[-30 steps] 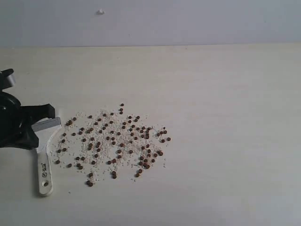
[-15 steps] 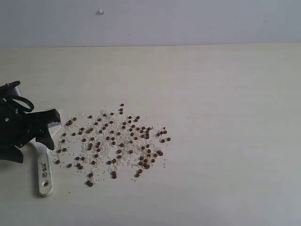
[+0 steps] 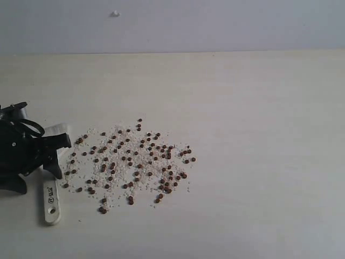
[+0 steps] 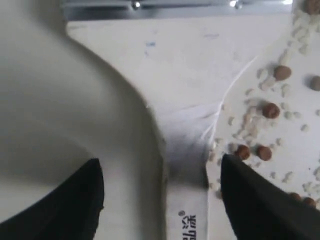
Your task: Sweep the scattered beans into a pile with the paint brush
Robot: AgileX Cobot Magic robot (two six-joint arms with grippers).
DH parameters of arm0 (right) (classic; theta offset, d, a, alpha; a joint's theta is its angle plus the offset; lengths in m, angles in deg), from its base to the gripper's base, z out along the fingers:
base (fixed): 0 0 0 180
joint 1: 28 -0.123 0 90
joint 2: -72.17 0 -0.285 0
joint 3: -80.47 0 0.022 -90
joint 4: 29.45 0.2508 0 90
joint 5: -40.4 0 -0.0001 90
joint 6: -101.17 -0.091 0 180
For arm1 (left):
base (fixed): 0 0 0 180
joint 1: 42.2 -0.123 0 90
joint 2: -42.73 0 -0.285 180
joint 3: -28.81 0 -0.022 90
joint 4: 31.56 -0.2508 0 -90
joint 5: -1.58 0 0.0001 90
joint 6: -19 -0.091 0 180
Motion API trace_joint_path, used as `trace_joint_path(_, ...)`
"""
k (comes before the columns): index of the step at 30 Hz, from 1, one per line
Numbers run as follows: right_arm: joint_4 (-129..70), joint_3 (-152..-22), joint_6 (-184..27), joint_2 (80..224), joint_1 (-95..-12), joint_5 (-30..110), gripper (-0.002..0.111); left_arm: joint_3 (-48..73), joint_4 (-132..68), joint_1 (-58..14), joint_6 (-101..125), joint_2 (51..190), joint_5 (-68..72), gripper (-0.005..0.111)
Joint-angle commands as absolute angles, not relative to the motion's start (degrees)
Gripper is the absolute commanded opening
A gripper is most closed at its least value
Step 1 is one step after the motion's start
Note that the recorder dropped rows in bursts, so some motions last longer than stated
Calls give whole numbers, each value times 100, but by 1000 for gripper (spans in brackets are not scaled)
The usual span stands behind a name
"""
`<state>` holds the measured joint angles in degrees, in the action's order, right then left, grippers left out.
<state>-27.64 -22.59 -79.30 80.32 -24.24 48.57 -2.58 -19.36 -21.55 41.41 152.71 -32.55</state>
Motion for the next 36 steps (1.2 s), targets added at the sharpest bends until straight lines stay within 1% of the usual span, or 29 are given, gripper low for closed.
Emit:
trace_joint_path(1,-2778,-2231,-7915,7995,-2435,4796,0,-224,-2022,-2157,4234,15363,-3280,63)
trace_joint_path(5,-2778,-2231,-7915,7995,-2435,4796,0,-224,-2110,-2157,4234,15387,-3270,61)
trace_joint_path(19,-2789,-2231,-7915,7995,-2435,4796,0,-224,-3156,-2157,4966,15387,-3517,61)
trace_joint_path(25,-2777,-2231,-7915,7995,-2435,4796,0,-224,-3554,-2157,4962,15387,-3432,61)
trace_joint_path(31,-2789,-2231,-7915,7995,-2435,4796,0,-224,-3636,-2157,4479,15387,-3121,60)
trace_joint_path(36,-2789,-2231,-7915,7995,-2435,4796,0,-224,-3650,-2157,4280,15387,-3147,60)
